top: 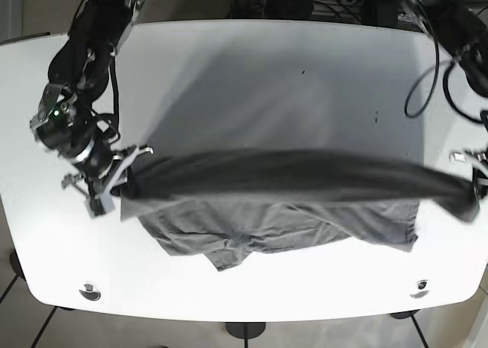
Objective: Fold the T-shirt properly
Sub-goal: 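Lay the shirt flat with both grippers, dragging the held edge back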
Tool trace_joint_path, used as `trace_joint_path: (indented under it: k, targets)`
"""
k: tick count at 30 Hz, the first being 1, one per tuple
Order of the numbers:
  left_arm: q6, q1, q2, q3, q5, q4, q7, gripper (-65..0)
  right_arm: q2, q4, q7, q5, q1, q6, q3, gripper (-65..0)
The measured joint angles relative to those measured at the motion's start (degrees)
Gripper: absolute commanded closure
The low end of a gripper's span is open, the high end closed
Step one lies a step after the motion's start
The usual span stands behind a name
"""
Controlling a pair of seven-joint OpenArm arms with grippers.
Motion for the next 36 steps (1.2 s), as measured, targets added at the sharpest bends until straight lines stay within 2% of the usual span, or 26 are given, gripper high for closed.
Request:
trace_joint_path:
  k: [2,3,4,6,13,18,21,23,26,27,30,31,33,35,36]
  targets:
    - [-0.04,5.68,2.05,-1.2,-0.52,2.34,-0.48,0.0,-0.13,0.04,0.26,1.36,-5.01,0.0,1.88,-1.9]
    - [-0.04,9.79,2.69,-2.56,-1.7,3.26,-1.79,0.0,-0.11,0.0,0.15,4.09,-8.87,-0.02,3.61,-1.9]
    - [-0.04,13.38,3.76,-4.02,-1.73,3.41,-2.03,0.0,0.02,0.0,0.15,6.45,-12.26,-0.81,5.09,-1.9]
    - [0.15,19.19,6.97,-6.29,-0.39,3.3,-1.11,0.0,0.15,0.0,0.28,8.85,-17.44,-0.83,6.69,-1.9]
    - [0.17,28.46,9.94,-10.1,-0.7,3.28,-1.73,0.0,0.04,0.0,0.66,9.55,-26.27,-0.7,8.0,-1.9]
    - [0.15,28.11,9.84,-10.08,-0.74,3.23,-3.1,0.0,0.22,0.0,1.2,9.53,-26.1,-0.42,8.09,-1.9]
    - [0.17,22.8,9.68,-9.44,0.02,2.03,-5.84,0.0,0.22,-0.22,2.21,9.51,-24.13,-0.42,7.96,-1.9]
    - [0.07,18.97,7.69,-5.62,4.57,-0.26,-6.21,0.0,0.35,-1.16,2.93,9.55,-22.84,-0.39,7.63,-2.1]
    - [-0.07,15.65,6.6,-4.44,6.71,-3.04,-6.29,0.0,0.33,-1.42,2.6,9.55,-22.58,-0.42,7.63,-2.7]
    - [-0.07,15.04,6.47,-4.17,7.23,-4.15,-6.27,0.0,0.33,-1.44,2.62,9.57,-22.45,-0.39,7.63,-4.6]
    - [-0.07,12.33,6.43,-3.48,10.67,-8.07,-6.23,0.0,0.33,-1.46,2.93,9.49,-22.01,-0.37,7.61,-20.0]
    - [-0.04,10.82,5.51,-1.14,13.7,-9.6,-5.86,-6.9,0.33,-1.53,2.62,9.07,-21.33,-0.37,7.61,-30.6]
    - [0.0,8.63,5.03,1.55,15.39,-11.17,-6.16,-21.2,0.48,-1.9,3.1,9.07,-20.61,-0.42,7.78,-43.3]
    - [0.0,6.71,5.2,1.77,16.31,-12.72,-6.67,-36.7,2.03,-1.95,2.99,9.09,-20.92,-0.39,7.98,-51.8]
    - [0.07,6.4,5.18,1.46,16.46,-13.11,-6.6,-38.5,2.64,-1.86,2.99,9.05,-20.96,-0.42,8.22,-51.5]
